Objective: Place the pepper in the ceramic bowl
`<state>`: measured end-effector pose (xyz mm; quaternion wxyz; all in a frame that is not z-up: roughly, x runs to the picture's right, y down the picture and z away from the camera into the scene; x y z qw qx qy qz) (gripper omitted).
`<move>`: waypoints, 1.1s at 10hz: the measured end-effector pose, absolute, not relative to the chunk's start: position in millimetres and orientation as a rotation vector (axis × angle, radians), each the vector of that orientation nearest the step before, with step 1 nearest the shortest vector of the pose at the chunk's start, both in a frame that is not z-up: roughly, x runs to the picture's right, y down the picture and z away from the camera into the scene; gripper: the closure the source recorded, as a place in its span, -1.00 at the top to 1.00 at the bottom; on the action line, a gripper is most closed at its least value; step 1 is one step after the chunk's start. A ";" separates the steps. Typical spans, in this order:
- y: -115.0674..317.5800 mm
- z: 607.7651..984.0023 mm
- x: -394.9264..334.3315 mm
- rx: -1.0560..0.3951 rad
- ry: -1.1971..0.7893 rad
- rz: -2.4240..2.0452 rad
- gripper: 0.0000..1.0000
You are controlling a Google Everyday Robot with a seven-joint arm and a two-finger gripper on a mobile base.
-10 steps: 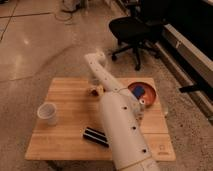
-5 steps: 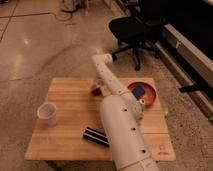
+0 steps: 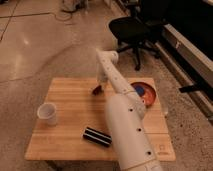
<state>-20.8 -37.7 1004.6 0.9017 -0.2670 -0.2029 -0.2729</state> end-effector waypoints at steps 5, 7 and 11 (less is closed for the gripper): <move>-61.9 972.0 24.0 -0.537 -0.448 -0.574 -1.00; -67.8 968.6 58.0 -0.536 -0.422 -0.561 -1.00; -73.0 967.0 109.0 -0.535 -0.372 -0.534 -1.00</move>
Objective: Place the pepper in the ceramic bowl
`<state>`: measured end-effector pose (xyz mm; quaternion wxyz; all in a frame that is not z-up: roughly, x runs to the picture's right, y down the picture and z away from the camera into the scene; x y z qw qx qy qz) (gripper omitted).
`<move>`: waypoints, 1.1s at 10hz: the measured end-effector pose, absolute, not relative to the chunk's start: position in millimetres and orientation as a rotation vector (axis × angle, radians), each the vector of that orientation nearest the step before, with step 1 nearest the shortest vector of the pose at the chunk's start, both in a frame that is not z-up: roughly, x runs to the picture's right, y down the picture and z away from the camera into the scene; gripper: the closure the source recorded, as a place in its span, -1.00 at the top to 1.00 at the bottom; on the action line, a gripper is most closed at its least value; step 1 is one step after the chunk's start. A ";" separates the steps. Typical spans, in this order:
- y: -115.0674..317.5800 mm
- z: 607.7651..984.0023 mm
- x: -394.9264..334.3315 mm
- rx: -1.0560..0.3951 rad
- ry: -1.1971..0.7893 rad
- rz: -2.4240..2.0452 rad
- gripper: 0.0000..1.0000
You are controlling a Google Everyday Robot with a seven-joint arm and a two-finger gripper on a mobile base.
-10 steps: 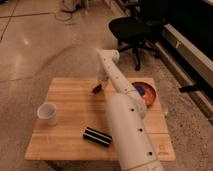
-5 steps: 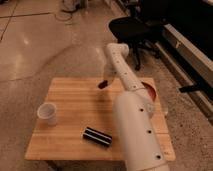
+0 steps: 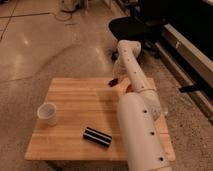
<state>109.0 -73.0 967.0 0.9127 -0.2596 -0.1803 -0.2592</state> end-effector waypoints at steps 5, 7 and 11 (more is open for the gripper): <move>-77.4 949.9 162.4 -0.533 -0.350 -0.532 -1.00; -70.3 951.3 183.3 -0.552 -0.322 -0.534 -1.00; -41.5 963.6 232.0 -0.626 -0.235 -0.551 -0.95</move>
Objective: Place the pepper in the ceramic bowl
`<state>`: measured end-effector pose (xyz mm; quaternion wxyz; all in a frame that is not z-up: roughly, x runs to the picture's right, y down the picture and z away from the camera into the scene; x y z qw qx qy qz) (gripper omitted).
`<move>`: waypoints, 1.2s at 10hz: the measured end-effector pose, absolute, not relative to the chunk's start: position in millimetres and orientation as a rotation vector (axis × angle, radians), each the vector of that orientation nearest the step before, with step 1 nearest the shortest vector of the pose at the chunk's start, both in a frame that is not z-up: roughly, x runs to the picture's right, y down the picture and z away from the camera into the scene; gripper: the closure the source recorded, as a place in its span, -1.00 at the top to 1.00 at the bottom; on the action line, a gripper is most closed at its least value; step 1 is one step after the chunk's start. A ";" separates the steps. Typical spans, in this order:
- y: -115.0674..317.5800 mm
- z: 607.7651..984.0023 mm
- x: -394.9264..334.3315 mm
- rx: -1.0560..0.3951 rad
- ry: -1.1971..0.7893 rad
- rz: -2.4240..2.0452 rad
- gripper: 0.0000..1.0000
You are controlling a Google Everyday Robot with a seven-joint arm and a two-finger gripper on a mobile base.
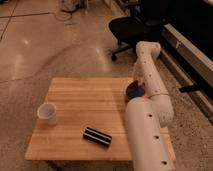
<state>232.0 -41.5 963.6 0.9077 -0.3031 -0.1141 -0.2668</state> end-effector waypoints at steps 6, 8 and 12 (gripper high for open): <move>-37.6 968.0 236.6 -0.637 -0.214 -0.548 -0.54; -37.6 968.0 236.3 -0.637 -0.214 -0.548 -0.54; -37.5 968.1 236.6 -0.637 -0.214 -0.547 -0.54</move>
